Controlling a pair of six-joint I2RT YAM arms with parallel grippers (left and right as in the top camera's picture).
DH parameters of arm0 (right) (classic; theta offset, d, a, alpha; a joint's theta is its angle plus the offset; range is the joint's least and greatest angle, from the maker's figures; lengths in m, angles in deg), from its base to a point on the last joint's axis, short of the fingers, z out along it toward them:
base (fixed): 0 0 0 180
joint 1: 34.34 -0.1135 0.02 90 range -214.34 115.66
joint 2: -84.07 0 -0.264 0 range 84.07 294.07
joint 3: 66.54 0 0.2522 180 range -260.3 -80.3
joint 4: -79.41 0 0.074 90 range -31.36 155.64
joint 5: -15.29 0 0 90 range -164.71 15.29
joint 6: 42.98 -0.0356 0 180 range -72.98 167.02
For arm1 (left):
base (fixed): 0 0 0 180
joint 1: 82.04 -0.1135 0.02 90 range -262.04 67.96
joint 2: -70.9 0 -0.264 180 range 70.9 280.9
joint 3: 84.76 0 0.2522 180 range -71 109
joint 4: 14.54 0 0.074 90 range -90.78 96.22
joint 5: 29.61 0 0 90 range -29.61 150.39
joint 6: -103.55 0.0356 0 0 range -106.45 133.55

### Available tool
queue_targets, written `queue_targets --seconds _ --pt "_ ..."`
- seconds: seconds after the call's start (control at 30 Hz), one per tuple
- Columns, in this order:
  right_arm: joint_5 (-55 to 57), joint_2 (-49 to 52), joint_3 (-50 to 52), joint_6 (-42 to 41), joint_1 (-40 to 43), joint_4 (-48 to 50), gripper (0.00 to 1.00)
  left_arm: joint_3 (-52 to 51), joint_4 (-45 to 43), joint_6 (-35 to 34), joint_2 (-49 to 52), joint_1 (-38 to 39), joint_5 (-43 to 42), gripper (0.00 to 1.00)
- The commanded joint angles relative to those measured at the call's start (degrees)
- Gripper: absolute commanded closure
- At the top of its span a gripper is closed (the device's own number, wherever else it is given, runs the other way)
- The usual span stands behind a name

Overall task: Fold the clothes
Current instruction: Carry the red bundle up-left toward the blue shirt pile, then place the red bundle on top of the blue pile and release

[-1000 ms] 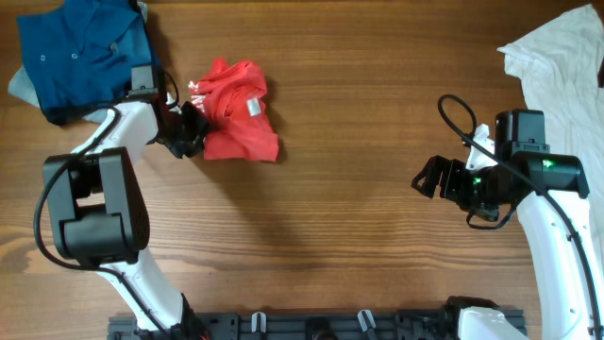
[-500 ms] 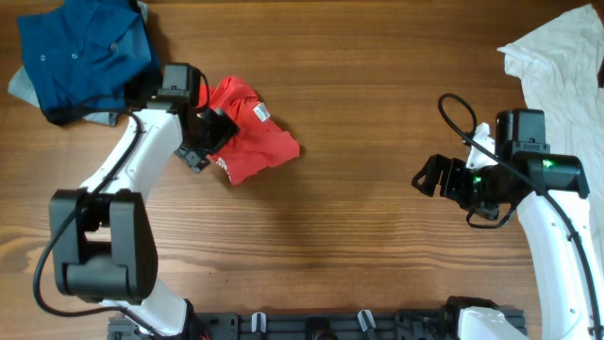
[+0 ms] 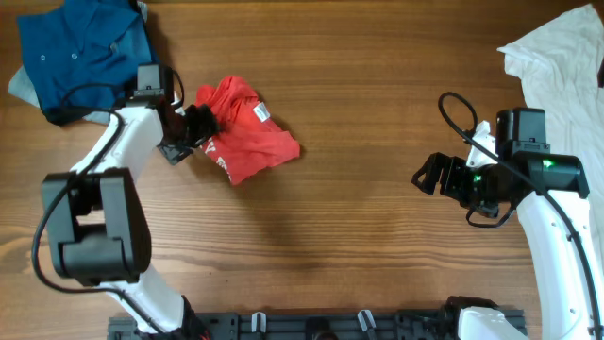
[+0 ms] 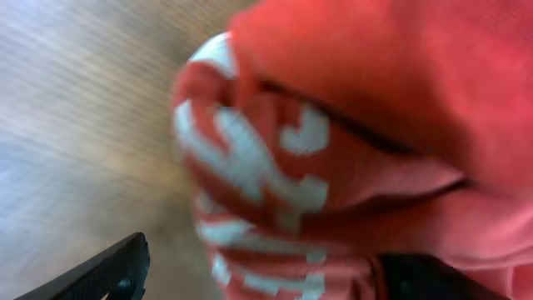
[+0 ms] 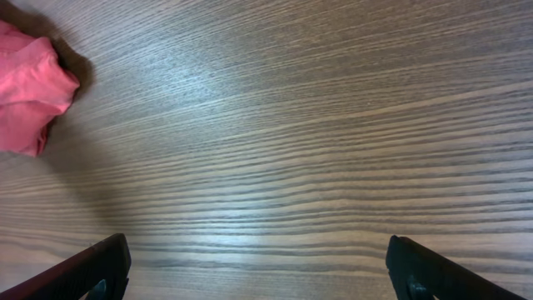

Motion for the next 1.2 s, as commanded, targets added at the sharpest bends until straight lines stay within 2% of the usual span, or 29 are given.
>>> queue_targets --seconds 0.0,0.13,0.23,0.3,0.37,0.4,0.43,0.67,0.77,0.9,1.0,1.17 --pt "-1.16 0.22 0.13 -0.28 0.15 -0.17 0.01 -0.31 -4.61 5.68 3.32 0.07 -9.09 0.11" --pt "-1.14 0.22 0.13 -0.28 0.15 -0.22 0.01 -0.31 -7.10 5.79 6.99 0.09 -13.38 0.09" --pt "-1.16 0.22 0.13 -0.28 0.15 -0.17 0.01 -0.31 -7.41 5.81 9.40 0.09 -13.49 0.15" --pt "-1.16 0.22 0.13 -0.31 0.15 -0.13 0.01 -0.31 -8.02 5.79 10.12 0.07 -13.55 0.33" --pt "-1.16 0.22 0.13 -0.31 0.15 -0.15 0.01 -0.31 -9.05 5.81 10.19 0.07 -13.55 0.46" --pt "-1.16 0.22 0.13 -0.33 0.15 -0.15 0.01 -0.31 -9.86 5.77 10.19 0.07 -13.60 0.63" --pt "-1.16 0.22 0.13 -0.48 0.15 -0.13 0.01 -0.31 -10.54 5.29 10.19 0.11 -13.77 0.95" --pt "-1.11 0.22 0.13 -1.62 0.15 -0.33 0.01 1.33 -15.23 4.17 9.90 0.61 -14.43 0.96" --pt "-1.11 0.22 0.13 -1.66 0.15 -0.17 0.01 5.01 -15.87 4.76 8.96 0.66 -14.38 0.96" --pt "-1.11 0.22 0.13 -1.81 0.15 -0.22 0.01 14.91 -16.02 7.56 8.39 0.48 -13.92 0.96" --pt "-1.11 0.22 0.13 -1.81 0.15 -0.37 0.01 20.06 -18.95 7.54 8.39 -0.09 -11.65 0.96" --pt "-1.03 0.22 0.13 -1.79 0.15 -1.14 0.01 22.01 -26.62 7.54 8.39 -2.51 -8.33 0.96"
